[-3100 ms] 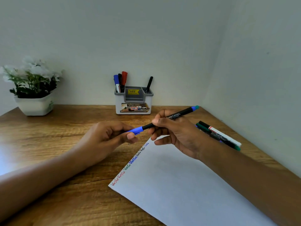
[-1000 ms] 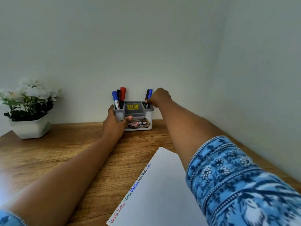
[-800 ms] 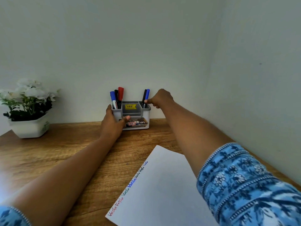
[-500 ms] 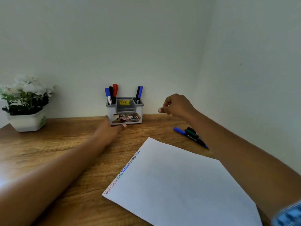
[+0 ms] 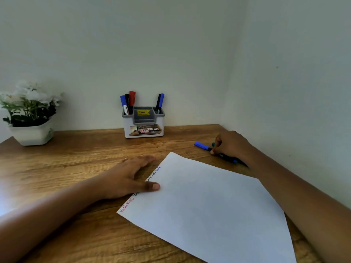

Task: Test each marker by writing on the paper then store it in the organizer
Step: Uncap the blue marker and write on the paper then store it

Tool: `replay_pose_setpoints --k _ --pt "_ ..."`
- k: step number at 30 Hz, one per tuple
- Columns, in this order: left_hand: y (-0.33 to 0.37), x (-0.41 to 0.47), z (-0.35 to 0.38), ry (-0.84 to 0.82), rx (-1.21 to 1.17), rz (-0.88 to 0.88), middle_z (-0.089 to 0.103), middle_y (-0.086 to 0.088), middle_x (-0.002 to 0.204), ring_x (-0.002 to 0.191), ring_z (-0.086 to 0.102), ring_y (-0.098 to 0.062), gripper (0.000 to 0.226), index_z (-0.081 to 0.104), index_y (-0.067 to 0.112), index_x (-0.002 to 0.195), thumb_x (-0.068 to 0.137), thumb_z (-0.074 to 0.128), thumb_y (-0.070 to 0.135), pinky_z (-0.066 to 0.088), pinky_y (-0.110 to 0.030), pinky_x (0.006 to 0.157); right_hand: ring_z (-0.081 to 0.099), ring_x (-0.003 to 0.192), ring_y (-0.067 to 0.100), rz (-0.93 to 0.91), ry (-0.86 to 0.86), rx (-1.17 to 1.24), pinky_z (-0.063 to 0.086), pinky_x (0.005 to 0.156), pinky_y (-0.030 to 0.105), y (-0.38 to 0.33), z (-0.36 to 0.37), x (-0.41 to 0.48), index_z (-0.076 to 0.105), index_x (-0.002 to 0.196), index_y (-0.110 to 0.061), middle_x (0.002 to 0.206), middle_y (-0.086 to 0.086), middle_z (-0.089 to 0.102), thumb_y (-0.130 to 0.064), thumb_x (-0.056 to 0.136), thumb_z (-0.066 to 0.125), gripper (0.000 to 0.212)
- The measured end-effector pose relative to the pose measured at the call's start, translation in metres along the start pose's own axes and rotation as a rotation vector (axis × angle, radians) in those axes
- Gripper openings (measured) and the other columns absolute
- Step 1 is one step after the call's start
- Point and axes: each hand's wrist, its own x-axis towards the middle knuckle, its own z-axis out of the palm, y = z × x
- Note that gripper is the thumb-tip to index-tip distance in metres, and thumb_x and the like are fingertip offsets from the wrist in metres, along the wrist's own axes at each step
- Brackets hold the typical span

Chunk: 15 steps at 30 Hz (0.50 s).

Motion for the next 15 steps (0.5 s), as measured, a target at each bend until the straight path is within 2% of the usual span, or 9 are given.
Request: replay_pose_setpoints --k 3,5,7,9,12,14,15 --pt "-0.001 0.004 0.002 0.019 0.009 -0.023 0.013 0.014 0.158 0.144 0.016 -0.011 0.115 0.005 0.039 0.149 0.054 0.041 0.093 0.013 -0.033 0.116 0.061 0.075 0.018 -0.164 0.017 0.022 0.043 0.063 0.03 -0.011 0.003 -0.008 0.07 0.082 -0.013 0.079 0.003 0.068 -0.034 0.075 0.075 0.022" --pt "-0.004 0.007 0.003 0.018 0.0 -0.036 0.013 0.013 0.158 0.144 0.017 -0.012 0.118 0.0 0.04 0.149 0.052 0.044 0.091 0.016 -0.033 0.115 0.058 0.073 0.015 -0.377 0.047 0.1 0.041 0.064 0.031 -0.026 0.004 -0.02 0.066 0.079 -0.016 0.074 -0.005 0.063 -0.033 0.076 0.073 0.018" --pt "-0.005 0.008 0.003 0.037 -0.02 -0.033 0.015 0.014 0.158 0.143 0.02 -0.014 0.12 -0.003 0.044 0.147 0.049 0.046 0.093 0.02 -0.036 0.115 0.055 0.074 0.011 -0.616 0.08 0.151 0.04 0.066 0.028 -0.044 0.004 -0.032 0.064 0.08 -0.02 0.079 -0.007 0.063 -0.029 0.078 0.071 0.012" --pt "0.0 0.005 0.003 0.109 -0.061 0.015 0.021 0.017 0.156 0.141 0.024 -0.013 0.106 0.0 0.046 0.147 0.061 0.052 0.082 0.022 -0.034 0.113 0.055 0.074 0.012 -0.814 0.126 0.125 0.041 0.066 0.028 -0.058 0.006 -0.041 0.064 0.084 -0.015 0.082 -0.003 0.065 -0.029 0.079 0.067 0.015" --pt "0.007 0.001 0.001 0.269 -0.086 0.112 0.037 0.019 0.147 0.13 0.038 -0.005 0.073 0.025 0.044 0.144 0.077 0.049 0.061 0.031 -0.029 0.105 0.055 0.073 0.012 -0.942 0.217 0.077 0.042 0.063 0.028 -0.069 0.011 -0.046 0.065 0.087 -0.013 0.083 -0.001 0.066 -0.027 0.08 0.063 0.016" --pt "0.009 -0.001 0.001 0.368 -0.06 0.143 0.057 0.017 0.128 0.102 0.052 0.004 0.047 0.048 0.038 0.132 0.087 0.046 0.053 0.042 -0.016 0.085 0.051 0.075 0.01 -1.006 0.313 0.071 0.039 0.064 0.024 -0.072 0.014 -0.049 0.065 0.088 -0.011 0.083 0.001 0.066 -0.021 0.08 0.064 0.013" --pt "0.01 0.0 0.001 0.406 -0.05 0.151 0.062 0.019 0.113 0.088 0.054 0.005 0.042 0.056 0.035 0.125 0.088 0.046 0.051 0.042 -0.012 0.074 0.049 0.078 0.011 -1.027 0.354 0.078 0.039 0.066 0.023 -0.073 0.015 -0.051 0.065 0.089 -0.01 0.083 0.002 0.066 -0.018 0.08 0.064 0.013"
